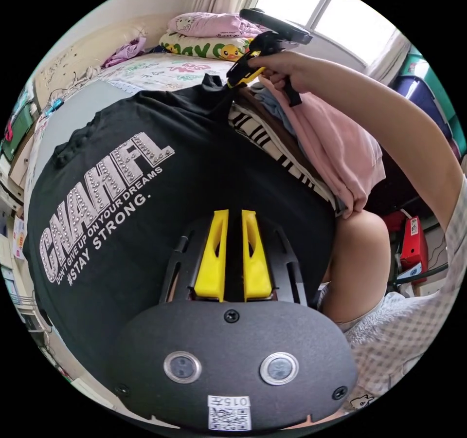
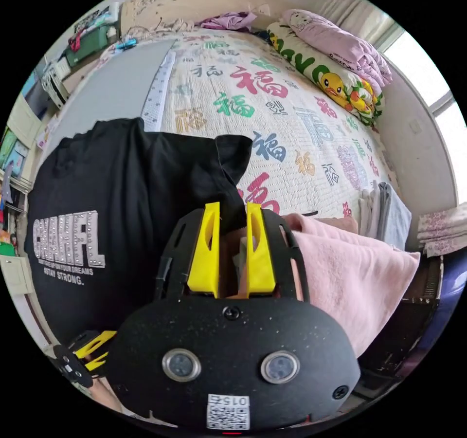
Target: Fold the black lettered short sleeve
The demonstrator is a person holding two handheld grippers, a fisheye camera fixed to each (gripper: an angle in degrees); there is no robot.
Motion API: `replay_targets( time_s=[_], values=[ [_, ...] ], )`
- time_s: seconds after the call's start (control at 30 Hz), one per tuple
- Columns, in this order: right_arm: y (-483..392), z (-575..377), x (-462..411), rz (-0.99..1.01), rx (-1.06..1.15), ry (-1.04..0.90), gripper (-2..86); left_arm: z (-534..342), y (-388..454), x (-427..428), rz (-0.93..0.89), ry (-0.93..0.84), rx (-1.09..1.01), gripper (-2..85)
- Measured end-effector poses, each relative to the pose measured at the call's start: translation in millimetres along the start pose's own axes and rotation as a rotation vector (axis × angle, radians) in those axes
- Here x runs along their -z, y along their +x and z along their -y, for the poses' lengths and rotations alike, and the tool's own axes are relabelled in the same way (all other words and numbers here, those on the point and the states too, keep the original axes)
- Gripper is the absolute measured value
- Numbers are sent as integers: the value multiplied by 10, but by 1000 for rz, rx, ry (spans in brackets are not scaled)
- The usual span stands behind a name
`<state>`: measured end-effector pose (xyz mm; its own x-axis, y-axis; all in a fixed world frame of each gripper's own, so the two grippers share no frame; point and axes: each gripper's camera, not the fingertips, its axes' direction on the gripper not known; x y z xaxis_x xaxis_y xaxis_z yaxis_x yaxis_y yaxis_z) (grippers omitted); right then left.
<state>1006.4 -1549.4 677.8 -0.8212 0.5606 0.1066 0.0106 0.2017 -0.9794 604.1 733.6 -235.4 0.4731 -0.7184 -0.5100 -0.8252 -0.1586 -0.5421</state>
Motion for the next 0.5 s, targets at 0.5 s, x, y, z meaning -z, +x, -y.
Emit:
replay_targets(
  time_s=[0.5],
  values=[
    [11,-2151,1076,462,269,317,-3,15,-599,-308,-159,25,213,39]
  ],
)
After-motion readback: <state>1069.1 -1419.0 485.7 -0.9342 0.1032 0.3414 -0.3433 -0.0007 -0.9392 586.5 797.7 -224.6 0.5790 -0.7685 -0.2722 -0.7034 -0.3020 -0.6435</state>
